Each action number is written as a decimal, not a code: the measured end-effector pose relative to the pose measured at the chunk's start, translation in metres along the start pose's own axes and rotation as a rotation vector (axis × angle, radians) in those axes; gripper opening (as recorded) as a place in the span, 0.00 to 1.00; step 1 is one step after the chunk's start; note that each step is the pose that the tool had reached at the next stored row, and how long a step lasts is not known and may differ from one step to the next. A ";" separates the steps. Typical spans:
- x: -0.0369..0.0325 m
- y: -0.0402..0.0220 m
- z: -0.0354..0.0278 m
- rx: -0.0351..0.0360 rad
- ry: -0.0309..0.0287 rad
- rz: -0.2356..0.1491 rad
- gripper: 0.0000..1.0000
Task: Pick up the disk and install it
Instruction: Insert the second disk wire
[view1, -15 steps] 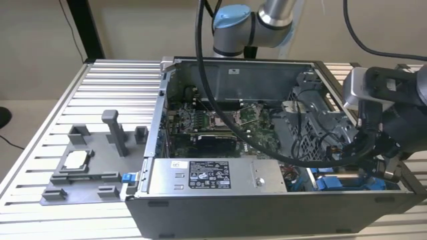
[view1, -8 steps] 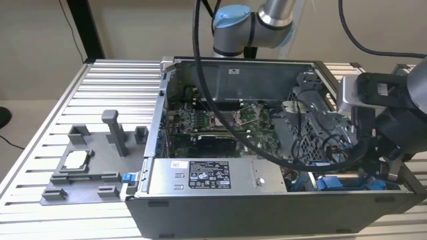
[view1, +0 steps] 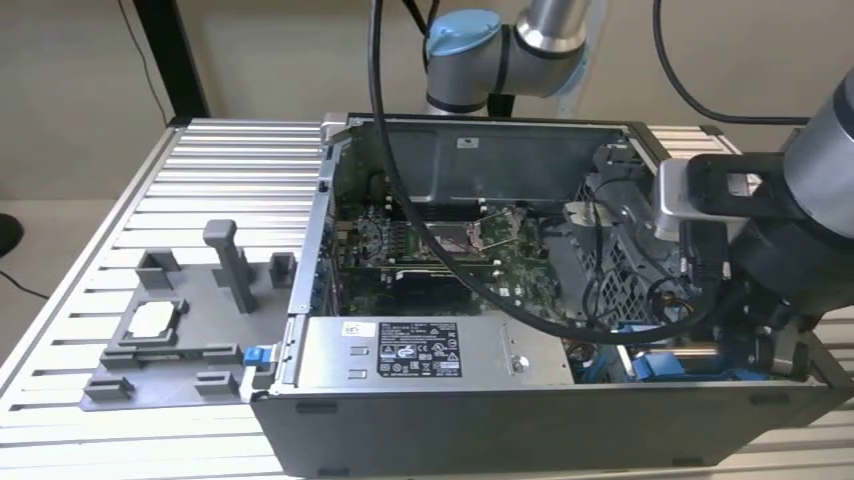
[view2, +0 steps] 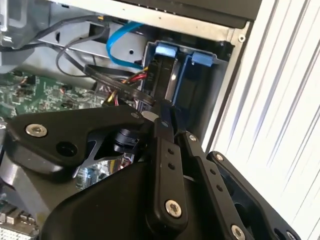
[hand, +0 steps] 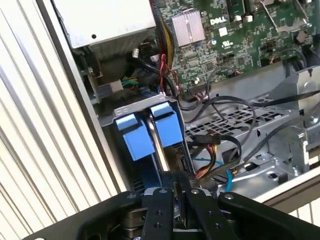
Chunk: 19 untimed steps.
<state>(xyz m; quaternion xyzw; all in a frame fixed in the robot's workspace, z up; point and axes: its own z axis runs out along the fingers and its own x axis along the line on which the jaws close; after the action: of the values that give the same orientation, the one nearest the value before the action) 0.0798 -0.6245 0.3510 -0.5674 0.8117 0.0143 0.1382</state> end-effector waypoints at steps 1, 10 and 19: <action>0.0002 0.0023 0.0000 0.0066 0.0059 -0.002 0.00; 0.0019 0.0251 0.0007 0.1070 -0.0275 -0.022 0.00; 0.0017 0.0350 0.0066 0.1685 -0.0540 -0.060 0.00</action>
<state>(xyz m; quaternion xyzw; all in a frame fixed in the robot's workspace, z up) 0.0483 -0.6124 0.3395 -0.5772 0.7886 -0.0429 0.2076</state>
